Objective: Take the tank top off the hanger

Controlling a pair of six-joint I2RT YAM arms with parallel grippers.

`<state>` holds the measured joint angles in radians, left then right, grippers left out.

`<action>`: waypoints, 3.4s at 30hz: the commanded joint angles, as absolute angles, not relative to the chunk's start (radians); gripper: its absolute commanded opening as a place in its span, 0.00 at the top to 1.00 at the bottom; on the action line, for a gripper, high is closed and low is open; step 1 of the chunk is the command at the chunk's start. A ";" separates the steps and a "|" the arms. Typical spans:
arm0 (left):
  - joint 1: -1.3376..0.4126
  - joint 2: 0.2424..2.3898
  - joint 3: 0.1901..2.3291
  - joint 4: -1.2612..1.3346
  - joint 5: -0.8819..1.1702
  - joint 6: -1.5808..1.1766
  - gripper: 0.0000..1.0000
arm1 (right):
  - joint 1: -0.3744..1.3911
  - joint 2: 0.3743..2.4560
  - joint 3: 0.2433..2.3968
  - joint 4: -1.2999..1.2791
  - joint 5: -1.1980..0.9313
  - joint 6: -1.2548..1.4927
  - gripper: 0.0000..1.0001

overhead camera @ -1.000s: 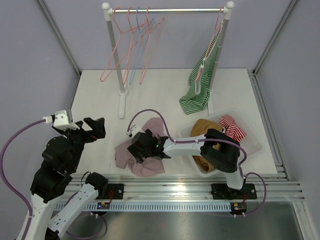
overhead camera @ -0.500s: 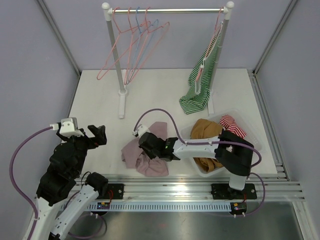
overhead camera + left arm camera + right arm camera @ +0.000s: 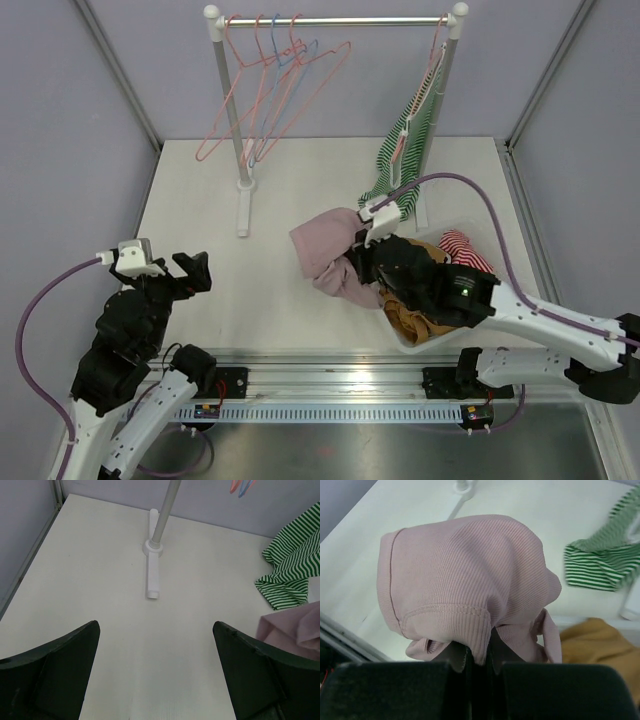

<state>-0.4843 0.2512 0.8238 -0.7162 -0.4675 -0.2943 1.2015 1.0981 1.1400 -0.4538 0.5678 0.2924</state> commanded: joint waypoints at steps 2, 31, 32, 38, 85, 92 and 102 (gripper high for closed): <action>-0.482 0.230 0.822 -0.683 -0.525 -0.298 0.01 | 1.201 0.999 1.268 -0.725 0.860 0.382 1.00; -0.474 0.285 0.856 -0.686 -0.546 -0.339 0.01 | 0.716 1.018 0.952 -0.884 0.551 0.670 1.00; -0.471 0.308 0.876 -0.681 -0.535 -0.342 0.01 | 0.707 1.063 0.916 -0.858 0.508 0.687 1.00; -0.469 0.465 1.103 -0.686 -0.385 -0.357 0.01 | 0.684 1.195 0.764 -0.706 0.367 0.804 1.00; -0.767 2.243 2.497 -0.006 -0.098 -0.094 0.13 | 0.669 0.434 1.017 -0.930 0.003 0.574 0.03; -0.746 2.365 2.583 0.086 -0.048 -0.135 0.46 | 0.669 0.442 1.002 -0.919 -0.054 0.598 0.07; -0.732 2.430 2.612 0.133 -0.006 -0.129 0.64 | 0.669 0.436 0.942 -0.865 -0.092 0.611 0.08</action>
<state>-0.7361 2.4218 2.5580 0.0349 -0.0303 -0.1364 0.6727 0.4385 0.9546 -0.9264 -0.0532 0.6041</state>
